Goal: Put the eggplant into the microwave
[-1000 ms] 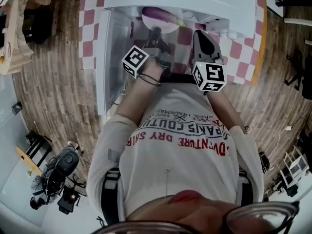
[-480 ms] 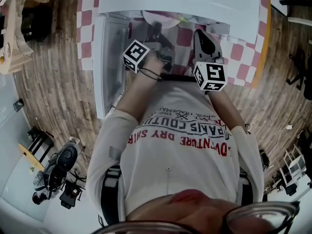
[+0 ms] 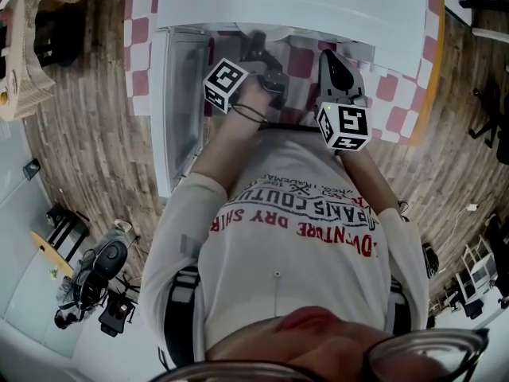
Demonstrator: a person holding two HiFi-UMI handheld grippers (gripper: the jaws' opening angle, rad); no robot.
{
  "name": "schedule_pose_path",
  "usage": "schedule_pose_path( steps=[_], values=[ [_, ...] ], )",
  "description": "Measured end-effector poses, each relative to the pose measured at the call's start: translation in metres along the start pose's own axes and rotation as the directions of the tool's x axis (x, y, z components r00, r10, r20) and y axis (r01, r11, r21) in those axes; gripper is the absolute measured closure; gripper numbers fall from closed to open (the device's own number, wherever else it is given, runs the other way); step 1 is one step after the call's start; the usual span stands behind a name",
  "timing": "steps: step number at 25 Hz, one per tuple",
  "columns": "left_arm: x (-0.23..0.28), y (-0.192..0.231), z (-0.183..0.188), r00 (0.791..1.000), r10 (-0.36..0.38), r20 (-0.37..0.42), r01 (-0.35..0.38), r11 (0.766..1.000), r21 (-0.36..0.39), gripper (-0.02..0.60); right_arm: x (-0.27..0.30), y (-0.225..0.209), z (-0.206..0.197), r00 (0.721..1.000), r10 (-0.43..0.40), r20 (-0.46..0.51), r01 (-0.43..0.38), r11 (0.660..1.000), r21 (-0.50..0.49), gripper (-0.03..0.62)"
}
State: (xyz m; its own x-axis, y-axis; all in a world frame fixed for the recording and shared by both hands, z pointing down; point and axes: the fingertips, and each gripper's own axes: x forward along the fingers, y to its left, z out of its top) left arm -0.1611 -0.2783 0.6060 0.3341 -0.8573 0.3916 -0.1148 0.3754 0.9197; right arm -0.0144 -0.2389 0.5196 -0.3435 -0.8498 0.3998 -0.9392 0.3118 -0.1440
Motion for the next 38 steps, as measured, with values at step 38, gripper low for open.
schedule_pose_path(
  steps=[38],
  values=[
    [-0.080, -0.030, -0.026, 0.992, 0.035, -0.119, 0.063, 0.685, 0.725, 0.551, -0.027, 0.033, -0.004, 0.999, 0.006, 0.045, -0.005, 1.000, -0.026, 0.568]
  ],
)
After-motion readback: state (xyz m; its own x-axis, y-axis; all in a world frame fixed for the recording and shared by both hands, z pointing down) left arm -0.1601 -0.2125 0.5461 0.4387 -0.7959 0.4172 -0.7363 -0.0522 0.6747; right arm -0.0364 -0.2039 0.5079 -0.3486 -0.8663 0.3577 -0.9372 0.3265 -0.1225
